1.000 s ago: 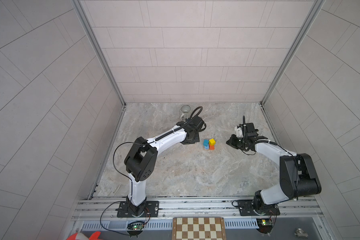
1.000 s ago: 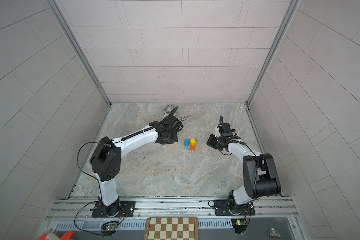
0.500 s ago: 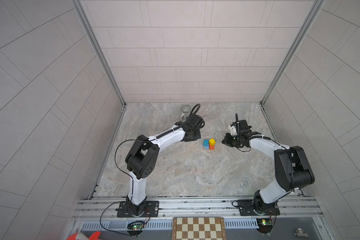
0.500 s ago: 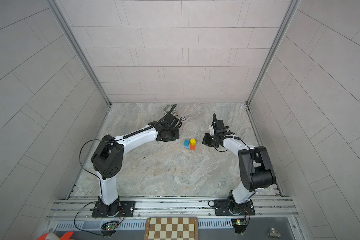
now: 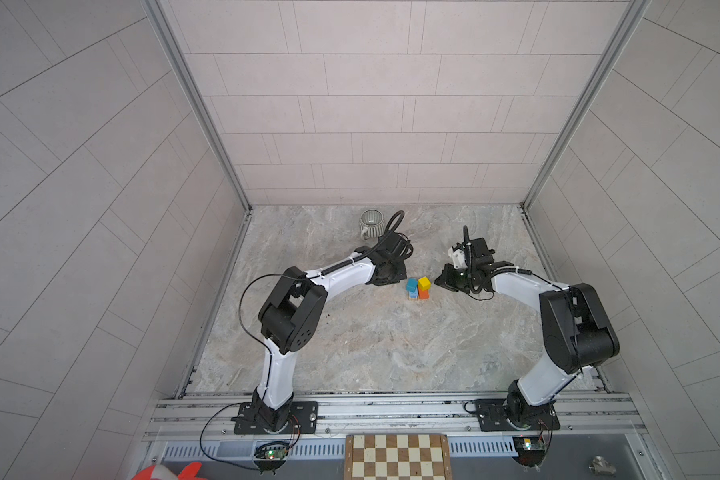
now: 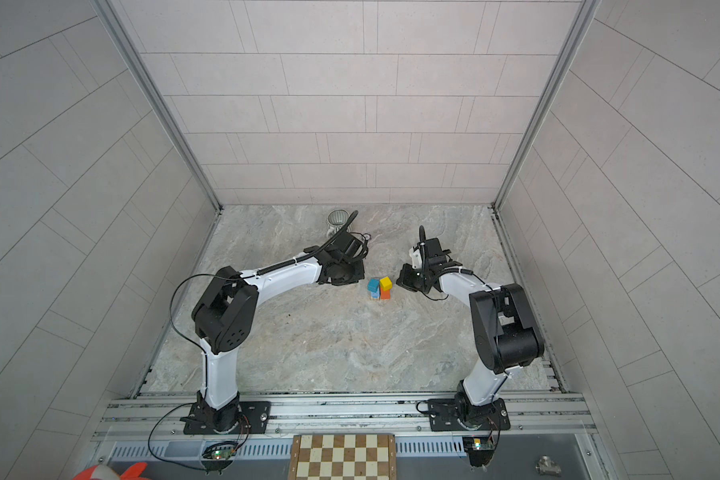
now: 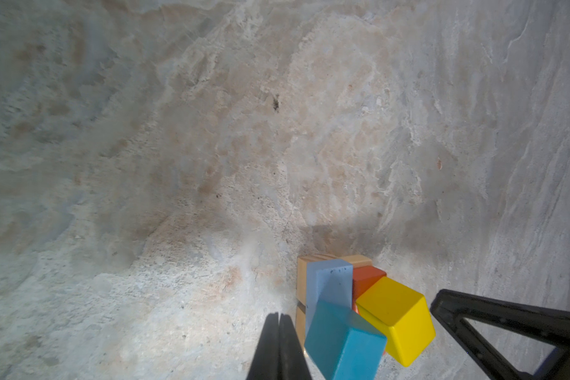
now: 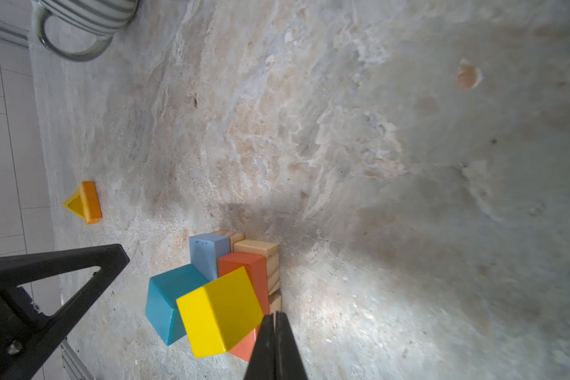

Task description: Build the wood block tower

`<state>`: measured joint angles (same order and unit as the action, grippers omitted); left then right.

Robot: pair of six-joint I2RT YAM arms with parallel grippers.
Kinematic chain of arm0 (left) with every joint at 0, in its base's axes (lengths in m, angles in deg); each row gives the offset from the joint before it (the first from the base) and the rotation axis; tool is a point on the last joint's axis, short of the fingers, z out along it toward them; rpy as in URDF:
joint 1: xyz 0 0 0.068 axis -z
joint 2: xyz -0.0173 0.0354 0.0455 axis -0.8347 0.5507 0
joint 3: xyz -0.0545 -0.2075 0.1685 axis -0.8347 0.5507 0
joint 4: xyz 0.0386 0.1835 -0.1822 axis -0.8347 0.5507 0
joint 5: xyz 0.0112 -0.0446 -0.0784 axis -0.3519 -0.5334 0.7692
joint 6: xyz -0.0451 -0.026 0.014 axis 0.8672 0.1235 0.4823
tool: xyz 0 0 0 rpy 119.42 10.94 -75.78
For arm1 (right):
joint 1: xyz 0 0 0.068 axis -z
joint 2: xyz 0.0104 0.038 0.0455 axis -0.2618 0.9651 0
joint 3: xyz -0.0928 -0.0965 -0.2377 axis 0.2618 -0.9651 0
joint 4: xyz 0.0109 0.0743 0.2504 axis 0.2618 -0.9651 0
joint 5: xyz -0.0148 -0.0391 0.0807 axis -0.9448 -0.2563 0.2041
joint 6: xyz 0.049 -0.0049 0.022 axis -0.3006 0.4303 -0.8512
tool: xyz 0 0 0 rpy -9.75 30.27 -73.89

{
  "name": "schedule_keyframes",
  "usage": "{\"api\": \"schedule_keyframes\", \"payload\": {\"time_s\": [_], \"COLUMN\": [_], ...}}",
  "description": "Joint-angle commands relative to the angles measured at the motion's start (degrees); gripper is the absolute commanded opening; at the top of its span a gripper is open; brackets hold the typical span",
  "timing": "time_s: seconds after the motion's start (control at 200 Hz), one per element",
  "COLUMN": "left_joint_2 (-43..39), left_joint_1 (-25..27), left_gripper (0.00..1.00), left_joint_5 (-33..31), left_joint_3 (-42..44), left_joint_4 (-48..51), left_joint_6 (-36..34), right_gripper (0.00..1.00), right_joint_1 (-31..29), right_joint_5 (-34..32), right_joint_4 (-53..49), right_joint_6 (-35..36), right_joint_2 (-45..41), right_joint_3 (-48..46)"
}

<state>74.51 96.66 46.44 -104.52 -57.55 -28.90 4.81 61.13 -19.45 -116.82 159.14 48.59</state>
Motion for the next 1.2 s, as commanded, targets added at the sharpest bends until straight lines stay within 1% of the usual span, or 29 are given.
{"api": "schedule_keyframes", "payload": {"time_s": [0.0,0.15,0.51,1.196], "left_joint_2": [1.6,2.2,2.3,1.4], "left_joint_1": [1.1,1.9,3.2,4.4], "left_gripper": [0.0,0.0,0.0,0.0], "left_joint_5": [0.2,0.1,-0.5,-0.5], "left_joint_3": [-0.4,-0.4,-0.4,1.3], "left_joint_4": [-0.6,-0.9,-1.0,-2.3], "left_joint_6": [0.5,1.0,1.6,3.2], "right_gripper": [0.0,0.0,0.0,0.0], "right_joint_1": [-0.6,-0.7,-0.9,-1.0], "right_joint_5": [1.0,1.7,3.9,3.8], "right_joint_4": [1.5,3.8,4.7,4.5], "right_joint_6": [-0.9,-1.7,-1.8,-1.8], "right_joint_2": [0.2,-0.7,-1.1,-3.1], "right_joint_3": [-0.1,-1.9,-2.8,-4.3]}}
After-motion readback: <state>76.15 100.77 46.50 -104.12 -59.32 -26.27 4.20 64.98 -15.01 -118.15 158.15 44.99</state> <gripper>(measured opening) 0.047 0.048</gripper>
